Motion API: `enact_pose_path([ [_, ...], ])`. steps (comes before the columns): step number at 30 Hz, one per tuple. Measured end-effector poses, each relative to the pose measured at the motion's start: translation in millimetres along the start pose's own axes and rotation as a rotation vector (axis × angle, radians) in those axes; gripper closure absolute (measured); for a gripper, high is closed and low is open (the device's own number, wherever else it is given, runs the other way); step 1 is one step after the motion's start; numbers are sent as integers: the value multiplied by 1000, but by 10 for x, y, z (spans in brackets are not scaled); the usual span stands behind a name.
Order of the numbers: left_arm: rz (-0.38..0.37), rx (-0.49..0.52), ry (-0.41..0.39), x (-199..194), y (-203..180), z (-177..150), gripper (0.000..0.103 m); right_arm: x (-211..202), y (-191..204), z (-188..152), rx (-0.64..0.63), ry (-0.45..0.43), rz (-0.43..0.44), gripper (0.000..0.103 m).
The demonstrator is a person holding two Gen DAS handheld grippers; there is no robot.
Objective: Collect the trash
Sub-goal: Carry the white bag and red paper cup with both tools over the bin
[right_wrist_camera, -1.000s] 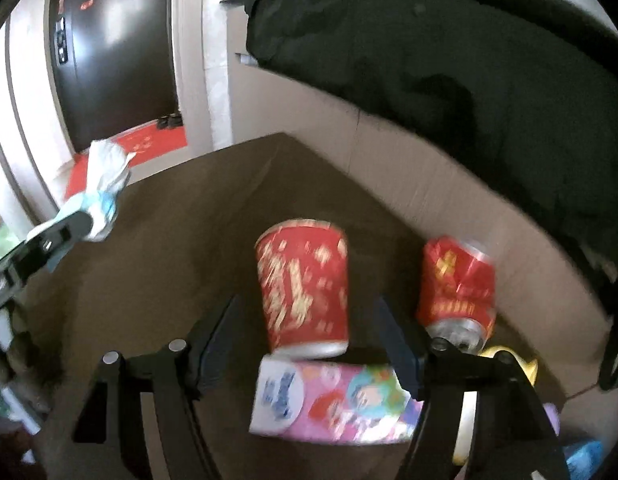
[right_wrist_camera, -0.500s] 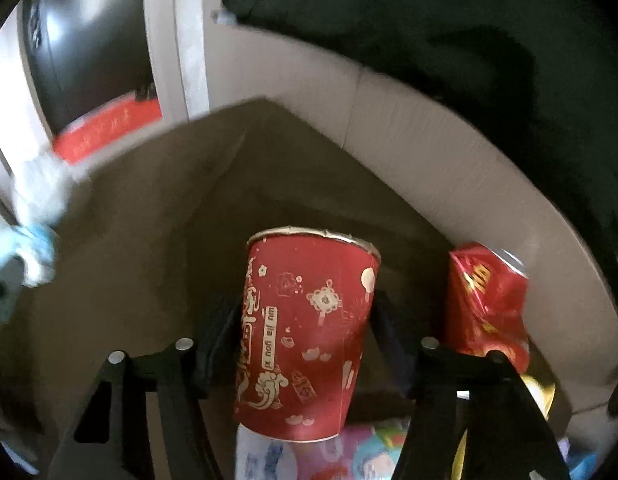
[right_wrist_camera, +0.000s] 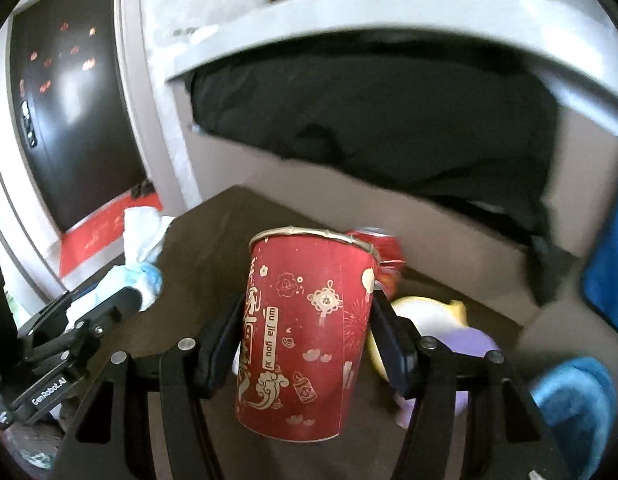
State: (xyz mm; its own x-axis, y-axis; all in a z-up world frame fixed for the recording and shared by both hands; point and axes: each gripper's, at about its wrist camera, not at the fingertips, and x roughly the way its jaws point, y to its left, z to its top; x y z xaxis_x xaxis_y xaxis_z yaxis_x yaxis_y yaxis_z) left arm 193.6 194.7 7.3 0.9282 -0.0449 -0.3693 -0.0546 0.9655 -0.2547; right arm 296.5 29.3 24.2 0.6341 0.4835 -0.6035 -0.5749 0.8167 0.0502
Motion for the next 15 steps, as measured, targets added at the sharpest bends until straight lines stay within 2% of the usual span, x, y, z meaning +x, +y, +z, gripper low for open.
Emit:
enact_pose_path([
  [8, -110, 101, -6, -2, -956, 154, 55, -978, -640, -423, 90, -117, -113, 45],
  [15, -202, 210, 17, 18, -1825, 41, 55, -1685, -1306, -813, 188, -190, -247, 44],
])
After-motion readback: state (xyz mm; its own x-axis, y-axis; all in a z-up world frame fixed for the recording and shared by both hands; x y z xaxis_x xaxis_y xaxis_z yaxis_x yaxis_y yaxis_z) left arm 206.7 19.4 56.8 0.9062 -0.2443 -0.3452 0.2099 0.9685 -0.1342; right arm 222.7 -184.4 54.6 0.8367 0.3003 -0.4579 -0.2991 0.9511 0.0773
